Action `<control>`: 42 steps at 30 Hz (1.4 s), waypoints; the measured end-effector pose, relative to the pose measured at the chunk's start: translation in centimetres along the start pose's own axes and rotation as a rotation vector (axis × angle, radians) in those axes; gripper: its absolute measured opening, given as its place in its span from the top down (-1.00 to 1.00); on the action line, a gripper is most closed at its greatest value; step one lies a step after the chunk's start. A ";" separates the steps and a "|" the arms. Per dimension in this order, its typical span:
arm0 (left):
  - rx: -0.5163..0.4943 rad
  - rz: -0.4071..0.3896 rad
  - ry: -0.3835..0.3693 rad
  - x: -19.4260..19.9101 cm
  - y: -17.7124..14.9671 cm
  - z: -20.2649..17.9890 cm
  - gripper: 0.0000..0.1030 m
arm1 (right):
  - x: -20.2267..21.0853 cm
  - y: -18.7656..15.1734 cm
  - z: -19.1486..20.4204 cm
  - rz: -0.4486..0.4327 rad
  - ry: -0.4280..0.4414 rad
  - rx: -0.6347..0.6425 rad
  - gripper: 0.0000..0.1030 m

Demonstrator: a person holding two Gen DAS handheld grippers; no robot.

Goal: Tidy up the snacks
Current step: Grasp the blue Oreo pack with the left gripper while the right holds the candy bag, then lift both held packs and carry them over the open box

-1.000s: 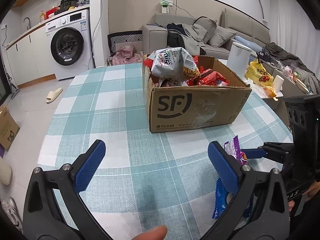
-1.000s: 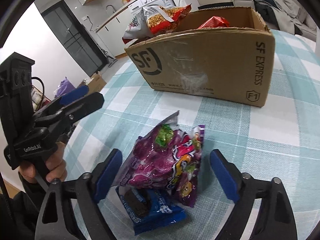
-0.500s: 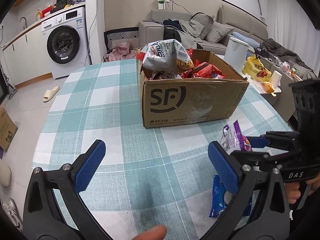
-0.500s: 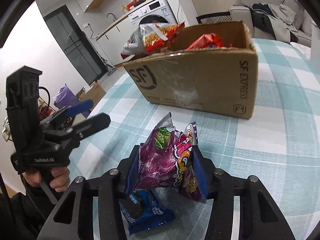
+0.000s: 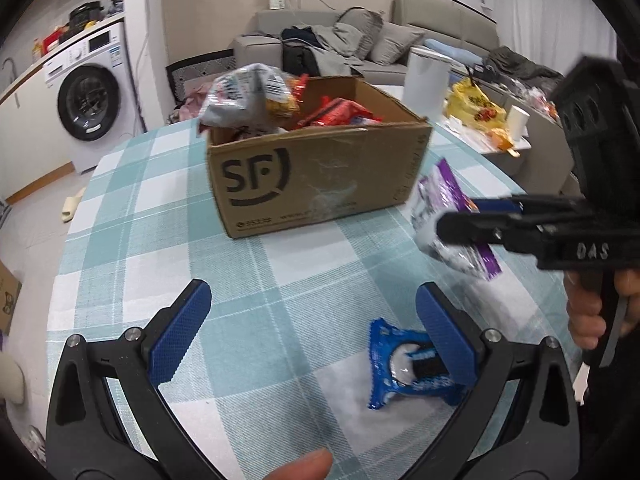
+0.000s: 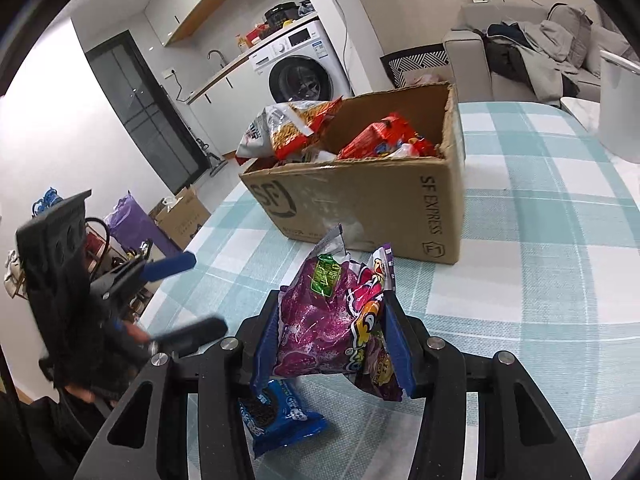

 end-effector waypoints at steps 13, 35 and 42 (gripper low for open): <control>-0.184 0.089 -0.073 -0.3 -2.8 -5.1 -0.97 | 0.6 0.0 0.0 -0.009 -0.010 -0.007 0.05; -0.269 0.217 -0.175 -1.8 -5.9 -7.9 -0.11 | 0.4 0.0 -0.4 -0.004 -0.010 -0.013 0.05; -0.207 0.171 -0.178 -1.2 -4.9 -6.5 0.02 | 0.8 0.1 -0.2 -0.019 -0.007 -0.011 0.05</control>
Point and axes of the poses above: each gripper's, at about its wrist camera, not at the fingertips, and x roughly against the way its jaws point, z to its left, y to its top, the point moved 5 cm from there along -x, roughly the way its jaws point, and after that the axes turned 10 degrees about y, right-handed, at the moved point
